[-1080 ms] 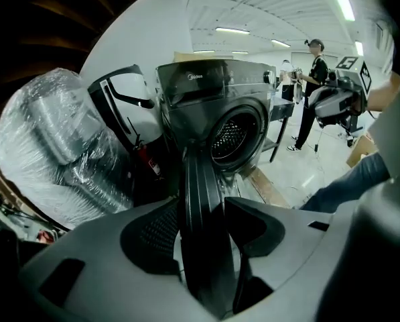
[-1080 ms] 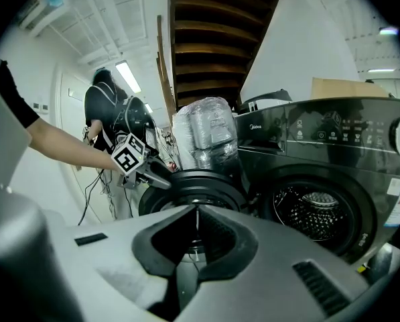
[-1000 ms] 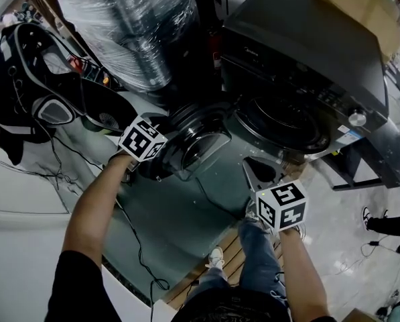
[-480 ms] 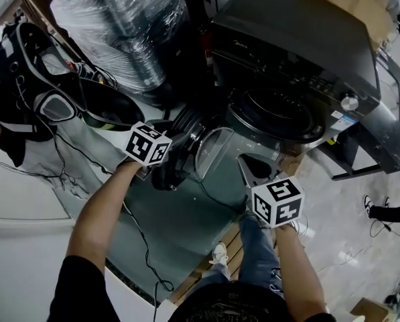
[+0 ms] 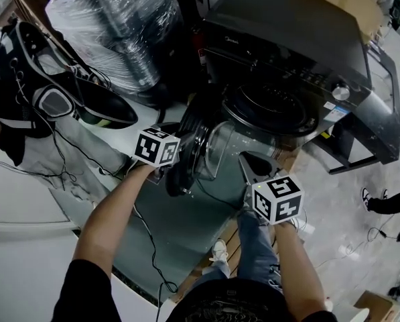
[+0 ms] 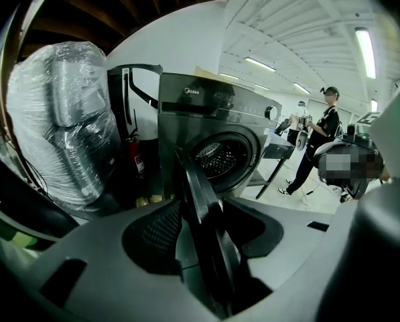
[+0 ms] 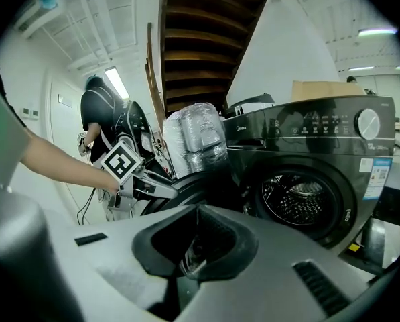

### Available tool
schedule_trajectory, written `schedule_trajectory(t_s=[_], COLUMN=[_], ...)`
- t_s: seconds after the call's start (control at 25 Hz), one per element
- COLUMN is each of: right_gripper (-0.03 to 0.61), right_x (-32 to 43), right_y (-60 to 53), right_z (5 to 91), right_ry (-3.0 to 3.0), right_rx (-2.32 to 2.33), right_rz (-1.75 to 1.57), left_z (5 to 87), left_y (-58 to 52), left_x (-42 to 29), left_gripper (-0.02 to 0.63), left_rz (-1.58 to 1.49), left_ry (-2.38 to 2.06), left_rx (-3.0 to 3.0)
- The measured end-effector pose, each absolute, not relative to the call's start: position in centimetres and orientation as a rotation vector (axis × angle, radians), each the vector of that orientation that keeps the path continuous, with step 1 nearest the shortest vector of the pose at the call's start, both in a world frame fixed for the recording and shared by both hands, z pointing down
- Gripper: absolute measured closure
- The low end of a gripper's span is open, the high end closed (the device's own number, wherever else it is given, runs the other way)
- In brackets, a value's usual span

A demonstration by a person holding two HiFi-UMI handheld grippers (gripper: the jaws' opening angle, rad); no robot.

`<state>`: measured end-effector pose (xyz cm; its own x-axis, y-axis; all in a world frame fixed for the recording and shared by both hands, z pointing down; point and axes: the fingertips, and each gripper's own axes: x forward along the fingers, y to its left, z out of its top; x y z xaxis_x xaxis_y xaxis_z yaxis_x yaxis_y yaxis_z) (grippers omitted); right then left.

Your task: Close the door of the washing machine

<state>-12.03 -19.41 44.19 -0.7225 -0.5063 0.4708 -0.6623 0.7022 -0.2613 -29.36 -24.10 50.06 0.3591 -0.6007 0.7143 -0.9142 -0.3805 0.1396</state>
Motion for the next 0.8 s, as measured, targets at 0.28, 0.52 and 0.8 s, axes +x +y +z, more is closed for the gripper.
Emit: schedule_trajectory(t_s=[0.28, 0.52, 0.8], right_gripper=[0.555, 0.555, 0.555], right_x=[-10.0, -8.5, -6.3], right_y=[-18.4, -17.6, -17.6], right_z=[44.3, 44.7, 45.4], right_ry=[-2.532, -2.508, -2.467], right_rx=[0.971, 1.019, 1.094], right_rz=[0.609, 0.628, 0.644], left_z=[49.9, 49.7, 49.9], left_y=[-23.7, -23.7, -24.7], left_x=[-26.8, -24.3, -20.9], left_gripper=[0.407, 0.420, 0.414], left_rz=[0.689, 0.627, 0.540], left_ry=[-1.313, -1.291, -1.334], left_rx=[2.074, 2.055, 1.992])
